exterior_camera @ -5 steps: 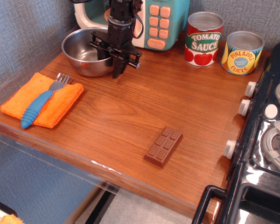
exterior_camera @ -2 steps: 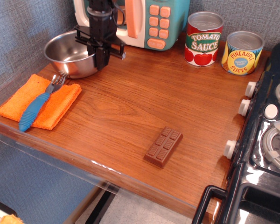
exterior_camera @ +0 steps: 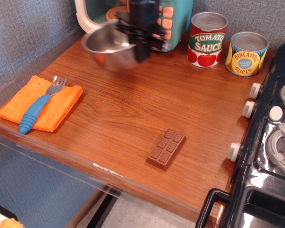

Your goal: Move the pot and place below two cans

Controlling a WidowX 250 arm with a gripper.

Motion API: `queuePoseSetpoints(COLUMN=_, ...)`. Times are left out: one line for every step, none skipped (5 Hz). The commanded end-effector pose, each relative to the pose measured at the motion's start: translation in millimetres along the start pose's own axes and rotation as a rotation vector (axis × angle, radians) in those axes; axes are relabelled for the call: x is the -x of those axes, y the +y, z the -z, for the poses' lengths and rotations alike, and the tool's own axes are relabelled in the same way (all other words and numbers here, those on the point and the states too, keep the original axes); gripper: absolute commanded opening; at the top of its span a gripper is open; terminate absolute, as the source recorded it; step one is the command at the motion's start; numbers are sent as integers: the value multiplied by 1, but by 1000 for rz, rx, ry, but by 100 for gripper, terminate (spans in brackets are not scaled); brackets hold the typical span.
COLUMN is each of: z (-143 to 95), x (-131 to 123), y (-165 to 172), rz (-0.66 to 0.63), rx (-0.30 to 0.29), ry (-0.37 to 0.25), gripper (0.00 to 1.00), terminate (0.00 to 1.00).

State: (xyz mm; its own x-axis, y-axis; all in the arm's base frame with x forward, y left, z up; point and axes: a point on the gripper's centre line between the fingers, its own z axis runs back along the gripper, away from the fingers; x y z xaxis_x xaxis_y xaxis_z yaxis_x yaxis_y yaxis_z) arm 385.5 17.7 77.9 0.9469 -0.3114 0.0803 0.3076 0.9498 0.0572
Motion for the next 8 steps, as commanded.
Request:
queuePoseSetpoints(z=-12, x=-12, y=-77, rz=179, rx=-6, ry=-42, gripper=0, terminate=0)
queuePoseSetpoints(z=5, x=-16, y=-90, rz=258, rx=4, ry=-8, gripper=0, terminate=0)
queuePoseSetpoints(z=10, x=-19, y=-96, rz=309, rx=9, ry=-5, gripper=0, terminate=0)
queuePoseSetpoints(z=15, x=-22, y=-94, rz=322, rx=26, ry=0, gripper=0, terminate=0)
queuePoseSetpoints(z=19, x=-21, y=-90, rz=312, rx=37, ry=6, gripper=0, terminate=0)
queuePoseSetpoints(z=20, x=-20, y=-87, rz=312, rx=45, ry=14, gripper=100, terminate=0)
queuePoseSetpoints(z=10, x=-17, y=-81, rz=296, rx=66, ry=8, gripper=100, terminate=0)
queuePoseSetpoints(z=-15, x=-12, y=-68, rz=207, rx=98, ry=-27, gripper=100, terminate=0)
